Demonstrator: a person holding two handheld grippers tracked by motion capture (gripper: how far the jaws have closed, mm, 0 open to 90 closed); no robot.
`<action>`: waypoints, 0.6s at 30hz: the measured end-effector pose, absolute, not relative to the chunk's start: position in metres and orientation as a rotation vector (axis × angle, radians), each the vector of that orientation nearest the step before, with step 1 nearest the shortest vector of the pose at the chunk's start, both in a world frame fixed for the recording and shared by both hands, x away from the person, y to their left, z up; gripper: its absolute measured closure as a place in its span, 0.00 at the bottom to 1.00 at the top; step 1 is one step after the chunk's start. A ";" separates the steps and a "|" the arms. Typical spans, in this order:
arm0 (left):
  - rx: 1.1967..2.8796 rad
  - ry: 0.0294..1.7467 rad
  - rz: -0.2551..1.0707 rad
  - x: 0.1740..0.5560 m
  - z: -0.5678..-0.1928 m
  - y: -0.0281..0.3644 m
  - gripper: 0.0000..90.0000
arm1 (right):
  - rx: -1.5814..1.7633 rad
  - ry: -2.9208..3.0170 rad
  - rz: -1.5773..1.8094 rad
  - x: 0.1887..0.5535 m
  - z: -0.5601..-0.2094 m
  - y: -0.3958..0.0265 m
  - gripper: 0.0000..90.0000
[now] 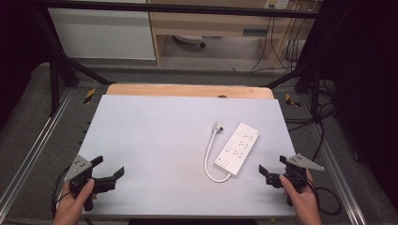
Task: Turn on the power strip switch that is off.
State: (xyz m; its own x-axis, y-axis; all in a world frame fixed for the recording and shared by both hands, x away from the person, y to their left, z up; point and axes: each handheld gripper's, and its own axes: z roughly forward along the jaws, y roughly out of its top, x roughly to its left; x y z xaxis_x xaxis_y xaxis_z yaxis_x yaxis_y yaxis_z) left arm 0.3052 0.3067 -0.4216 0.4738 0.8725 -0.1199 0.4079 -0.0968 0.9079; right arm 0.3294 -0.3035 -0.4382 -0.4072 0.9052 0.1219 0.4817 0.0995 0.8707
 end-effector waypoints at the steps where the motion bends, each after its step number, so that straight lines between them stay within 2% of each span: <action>1: 1.703 1.108 0.569 0.305 -0.422 0.307 0.05 | 1.372 1.929 1.250 0.329 -0.438 -0.302 0.03; 18: 1.713 1.110 0.556 0.306 -0.423 0.305 0.06 | 1.329 1.951 1.301 0.333 -0.419 -0.288 0.04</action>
